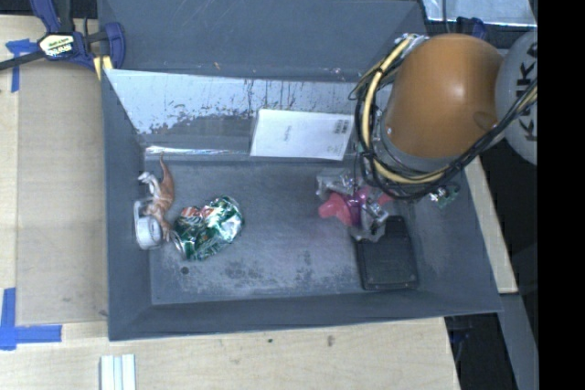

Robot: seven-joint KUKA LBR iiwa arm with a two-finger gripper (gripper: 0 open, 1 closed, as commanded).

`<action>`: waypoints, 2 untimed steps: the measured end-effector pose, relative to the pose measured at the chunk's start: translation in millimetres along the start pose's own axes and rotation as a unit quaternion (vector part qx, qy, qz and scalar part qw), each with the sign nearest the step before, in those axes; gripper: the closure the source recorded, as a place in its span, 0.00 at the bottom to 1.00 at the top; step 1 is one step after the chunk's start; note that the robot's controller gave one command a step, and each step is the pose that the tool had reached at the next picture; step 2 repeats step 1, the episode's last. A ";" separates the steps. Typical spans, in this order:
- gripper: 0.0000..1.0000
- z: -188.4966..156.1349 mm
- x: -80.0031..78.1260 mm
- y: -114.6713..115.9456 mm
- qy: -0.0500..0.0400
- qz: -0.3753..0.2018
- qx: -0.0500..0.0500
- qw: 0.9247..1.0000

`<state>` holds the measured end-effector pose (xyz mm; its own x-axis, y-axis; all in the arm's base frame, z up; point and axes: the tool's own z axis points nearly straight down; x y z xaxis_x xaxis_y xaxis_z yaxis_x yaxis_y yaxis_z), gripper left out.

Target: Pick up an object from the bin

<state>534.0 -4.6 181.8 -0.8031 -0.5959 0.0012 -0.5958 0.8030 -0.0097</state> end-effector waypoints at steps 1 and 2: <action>1.00 -27.4 0.9 0.2 0.002 0.007 -0.002 1.000; 1.00 -27.4 0.9 0.2 0.002 0.007 -0.002 1.000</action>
Offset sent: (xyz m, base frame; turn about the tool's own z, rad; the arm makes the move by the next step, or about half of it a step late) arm 0.0017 0.0037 0.1344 -0.0372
